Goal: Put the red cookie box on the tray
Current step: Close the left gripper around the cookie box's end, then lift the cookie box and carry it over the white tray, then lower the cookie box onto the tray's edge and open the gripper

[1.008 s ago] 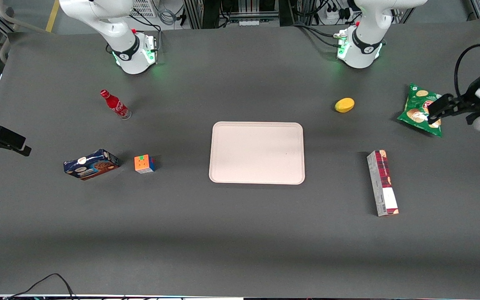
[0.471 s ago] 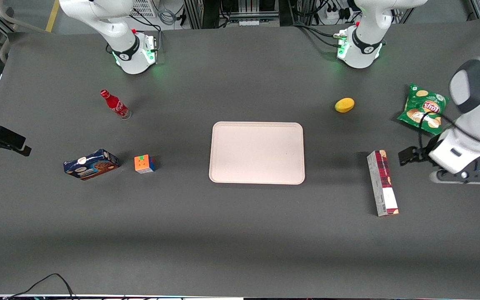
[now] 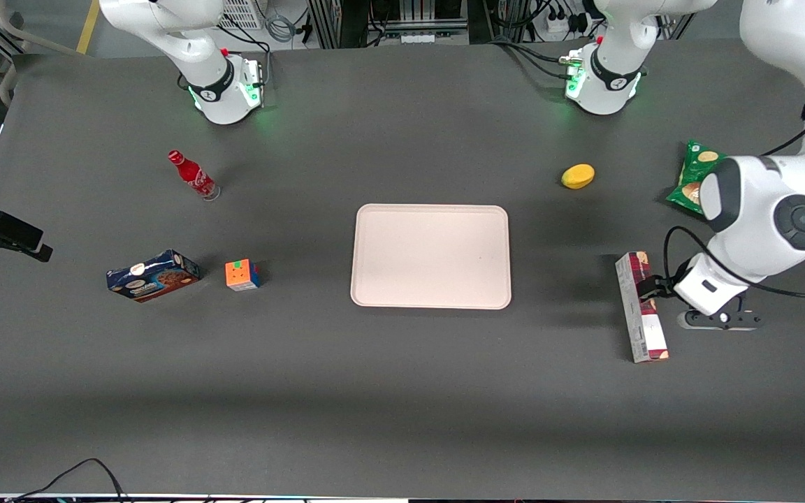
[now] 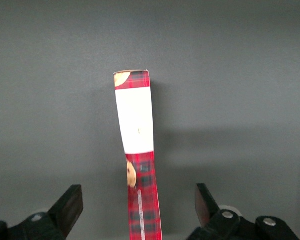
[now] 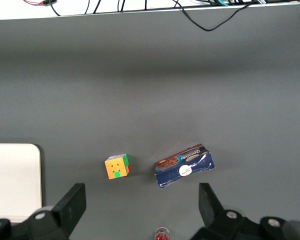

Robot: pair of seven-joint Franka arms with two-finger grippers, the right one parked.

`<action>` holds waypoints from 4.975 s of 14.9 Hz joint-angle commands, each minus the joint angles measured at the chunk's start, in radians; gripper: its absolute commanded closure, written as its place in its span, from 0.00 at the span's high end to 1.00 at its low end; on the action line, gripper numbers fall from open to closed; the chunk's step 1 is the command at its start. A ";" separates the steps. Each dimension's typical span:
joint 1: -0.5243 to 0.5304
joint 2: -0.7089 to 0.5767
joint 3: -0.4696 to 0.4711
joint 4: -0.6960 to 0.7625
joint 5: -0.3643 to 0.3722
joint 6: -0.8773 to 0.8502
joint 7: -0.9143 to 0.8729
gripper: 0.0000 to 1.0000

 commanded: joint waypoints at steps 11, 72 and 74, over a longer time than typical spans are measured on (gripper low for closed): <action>-0.003 0.160 0.007 -0.048 -0.010 0.201 -0.019 0.47; -0.249 0.099 -0.316 -0.116 0.205 0.200 -0.675 1.00; -0.236 0.074 -0.304 -0.096 0.194 0.183 -0.667 1.00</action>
